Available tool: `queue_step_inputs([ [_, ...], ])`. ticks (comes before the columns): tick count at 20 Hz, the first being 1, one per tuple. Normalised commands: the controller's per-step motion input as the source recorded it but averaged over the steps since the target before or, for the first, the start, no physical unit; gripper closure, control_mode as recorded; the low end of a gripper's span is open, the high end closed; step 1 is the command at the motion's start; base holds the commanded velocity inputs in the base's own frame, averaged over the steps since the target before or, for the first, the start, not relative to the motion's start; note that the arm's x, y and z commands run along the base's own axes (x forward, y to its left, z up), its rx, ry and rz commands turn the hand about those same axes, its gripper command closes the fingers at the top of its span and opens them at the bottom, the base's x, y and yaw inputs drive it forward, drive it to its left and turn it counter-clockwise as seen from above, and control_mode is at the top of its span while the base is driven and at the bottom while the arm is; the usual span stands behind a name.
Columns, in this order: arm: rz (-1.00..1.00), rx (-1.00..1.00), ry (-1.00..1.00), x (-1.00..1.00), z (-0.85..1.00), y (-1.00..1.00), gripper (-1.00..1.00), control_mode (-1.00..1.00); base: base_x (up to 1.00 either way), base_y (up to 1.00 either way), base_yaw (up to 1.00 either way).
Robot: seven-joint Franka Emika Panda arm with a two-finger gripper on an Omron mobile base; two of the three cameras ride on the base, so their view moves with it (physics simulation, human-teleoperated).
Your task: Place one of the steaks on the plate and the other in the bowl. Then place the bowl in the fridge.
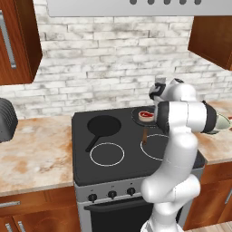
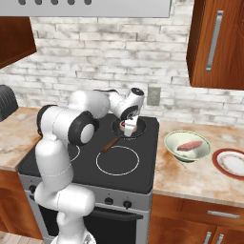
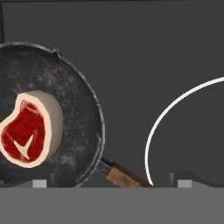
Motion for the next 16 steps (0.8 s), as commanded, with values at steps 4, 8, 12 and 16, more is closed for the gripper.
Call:
queue_step_inputs([
  [4,0.01,0.0,-0.02,0.26,-0.15,0.0,-1.0,-1.0,0.0,0.0,0.0],
  [8,0.0,0.0,-0.01,0.27,-0.11,0.0,-1.0,-1.0,0.0,0.0,0.0],
  [12,0.0,0.0,-0.02,0.24,-0.12,-0.06,-1.0,-1.0,0.0,0.0,0.0],
  [16,0.0,0.03,-0.03,0.21,-0.06,-0.19,-1.0,-1.0,0.0,0.0,0.0],
])
